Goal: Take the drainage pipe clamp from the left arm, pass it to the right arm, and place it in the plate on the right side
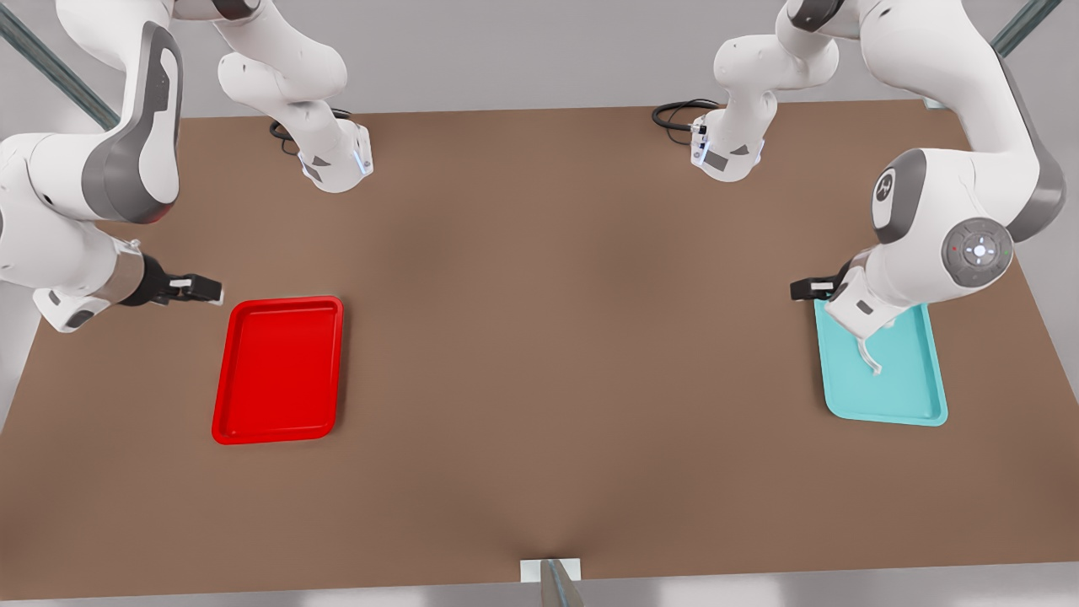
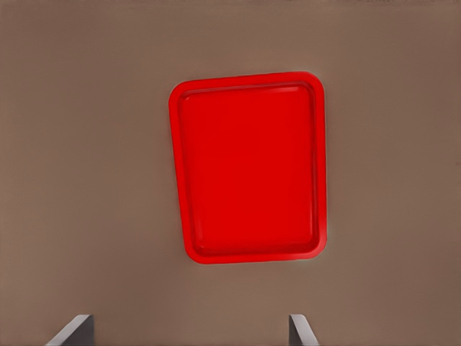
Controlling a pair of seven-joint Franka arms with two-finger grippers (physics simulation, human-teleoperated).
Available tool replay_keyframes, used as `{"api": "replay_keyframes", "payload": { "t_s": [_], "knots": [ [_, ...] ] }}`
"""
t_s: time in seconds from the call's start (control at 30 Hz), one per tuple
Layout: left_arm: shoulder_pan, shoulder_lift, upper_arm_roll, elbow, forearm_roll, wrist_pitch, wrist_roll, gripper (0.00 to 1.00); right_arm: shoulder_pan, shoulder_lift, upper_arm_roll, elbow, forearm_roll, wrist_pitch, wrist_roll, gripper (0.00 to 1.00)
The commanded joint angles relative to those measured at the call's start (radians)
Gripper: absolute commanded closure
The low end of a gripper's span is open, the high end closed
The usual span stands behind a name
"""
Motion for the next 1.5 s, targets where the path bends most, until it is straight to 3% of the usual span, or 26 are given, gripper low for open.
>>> {"api": "replay_keyframes", "payload": {
  "t_s": [0.0,0.1,0.27,0.37,0.7,0.97,1.0,1.03,1.07,1.3,1.4,1.47],
  "knots": [
    [0.0,-0.002,0.0,0.0,0.001,0.019,-0.022,0.0,-0.002,-0.001,-0.001,0.001,0.001,0.027,-0.018,0.0],
    [0.028,0.03,0.003,0.003,0.004,0.021,-0.02,0.0,0.0,-0.001,-0.001,-0.001,0.002,0.027,-0.02,0.0],
    [0.238,0.331,0.029,0.0,0.051,0.42,0.058,0.0,-0.002,0.0,-0.001,-0.001,0.005,0.027,-0.017,0.0],
    [0.25,0.393,0.147,-0.095,0.05,0.628,0.193,0.0,-0.002,0.0,-0.001,-0.001,0.005,0.029,-0.017,0.0],
    [0.31,0.397,0.19,-0.369,0.01,1.035,0.161,0.0,0.0,0.0,-0.001,-0.004,0.001,0.029,-0.02,0.0],
    [0.33,0.373,0.19,-0.464,-0.013,1.056,0.214,0.0,0.0,0.0,-0.001,-0.005,0.001,0.029,-0.021,0.0],
    [0.33,0.368,0.19,-0.466,-0.013,1.047,0.216,0.16,0.0,0.002,-0.001,-0.005,0.001,0.029,-0.02,0.0],
    [0.327,0.36,0.191,-0.471,-0.013,1.029,0.217,0.37,0.0,0.002,-0.001,-0.005,0.001,0.029,-0.02,0.0],
    [0.322,0.351,0.191,-0.471,-0.011,0.991,0.216,0.5,0.001,0.002,-0.001,-0.005,0.001,0.029,-0.02,0.0],
    [0.321,0.354,0.191,-0.467,-0.011,0.975,0.213,0.52,0.003,0.002,-0.001,-0.007,-0.001,0.029,-0.02,0.0],
    [0.322,0.356,0.191,-0.466,-0.013,0.974,0.211,0.71,0.003,0.004,0.0,-0.008,-0.001,0.029,-0.021,0.0],
    [0.322,0.356,0.191,-0.466,-0.015,0.974,0.211,0.71,0.003,0.004,0.0,-0.008,-0.002,0.03,-0.02,0.0]
  ]
}}
